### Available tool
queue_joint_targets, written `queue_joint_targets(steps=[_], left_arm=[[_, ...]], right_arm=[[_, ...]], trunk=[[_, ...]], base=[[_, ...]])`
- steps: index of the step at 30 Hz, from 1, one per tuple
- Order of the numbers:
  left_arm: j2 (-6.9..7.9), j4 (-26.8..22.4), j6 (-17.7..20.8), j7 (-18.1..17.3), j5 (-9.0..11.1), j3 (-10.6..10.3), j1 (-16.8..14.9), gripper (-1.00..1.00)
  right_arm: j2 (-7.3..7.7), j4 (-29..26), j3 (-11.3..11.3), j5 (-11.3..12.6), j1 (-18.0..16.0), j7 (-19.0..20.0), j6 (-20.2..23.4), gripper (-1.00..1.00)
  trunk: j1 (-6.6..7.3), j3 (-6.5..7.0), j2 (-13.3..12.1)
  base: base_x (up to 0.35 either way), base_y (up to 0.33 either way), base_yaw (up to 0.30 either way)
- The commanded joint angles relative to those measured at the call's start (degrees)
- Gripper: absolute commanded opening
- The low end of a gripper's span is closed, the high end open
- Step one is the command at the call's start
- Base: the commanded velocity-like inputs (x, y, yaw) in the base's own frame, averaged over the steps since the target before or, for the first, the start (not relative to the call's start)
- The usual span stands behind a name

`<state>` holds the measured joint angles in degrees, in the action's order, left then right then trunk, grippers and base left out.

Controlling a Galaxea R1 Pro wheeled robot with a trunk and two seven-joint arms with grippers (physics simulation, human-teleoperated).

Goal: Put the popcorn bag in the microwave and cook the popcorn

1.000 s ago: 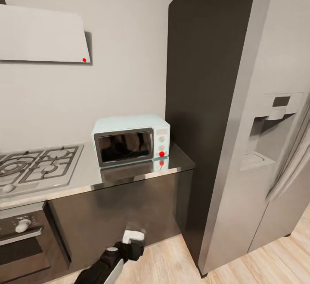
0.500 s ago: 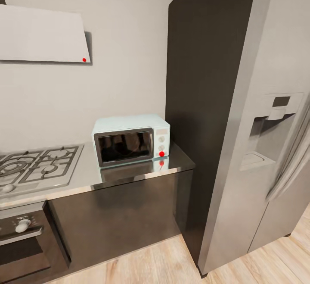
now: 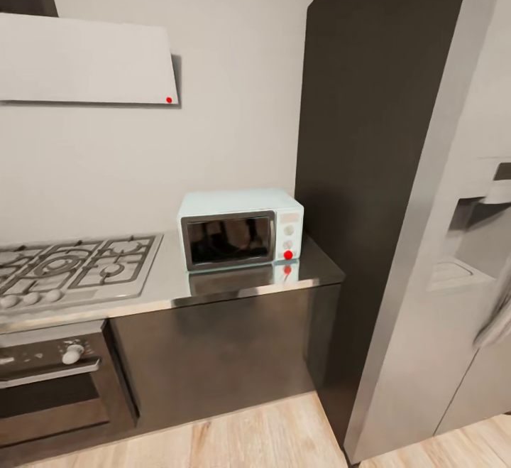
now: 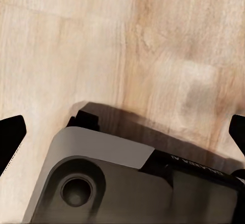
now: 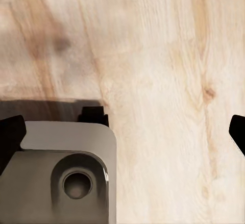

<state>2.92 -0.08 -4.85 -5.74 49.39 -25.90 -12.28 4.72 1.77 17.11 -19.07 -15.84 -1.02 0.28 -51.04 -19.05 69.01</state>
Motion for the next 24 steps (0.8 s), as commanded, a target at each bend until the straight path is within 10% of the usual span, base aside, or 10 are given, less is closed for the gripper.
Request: queue_joint_targets(steps=[1, 10, 24], left_arm=[[0.09, 0.1, -0.2, -0.2, 0.6, -0.5, 0.0, 1.00], [0.12, 0.1, -0.2, -0.2, 0.7, -0.6, 0.1, 1.00], [0.07, 0.1, -0.2, -0.2, 0.6, -0.6, 0.1, 1.00]], right_arm=[[0.02, 0.1, 0.5, -0.6, -0.1, -0.1, 0.0, 1.00], [-0.16, 0.1, 0.4, -5.4, -0.1, -0.1, -0.2, 1.00], [-0.08, 0.1, 0.4, -5.7, -0.1, -0.1, -0.2, 1.00]], trunk=[[0.00, -0.06, 0.0], [0.00, -0.06, 0.0], [0.00, -0.06, 0.0]], base=[[0.000, 0.000, 0.275], [0.000, 0.000, 0.276], [0.000, 0.000, 0.271]])
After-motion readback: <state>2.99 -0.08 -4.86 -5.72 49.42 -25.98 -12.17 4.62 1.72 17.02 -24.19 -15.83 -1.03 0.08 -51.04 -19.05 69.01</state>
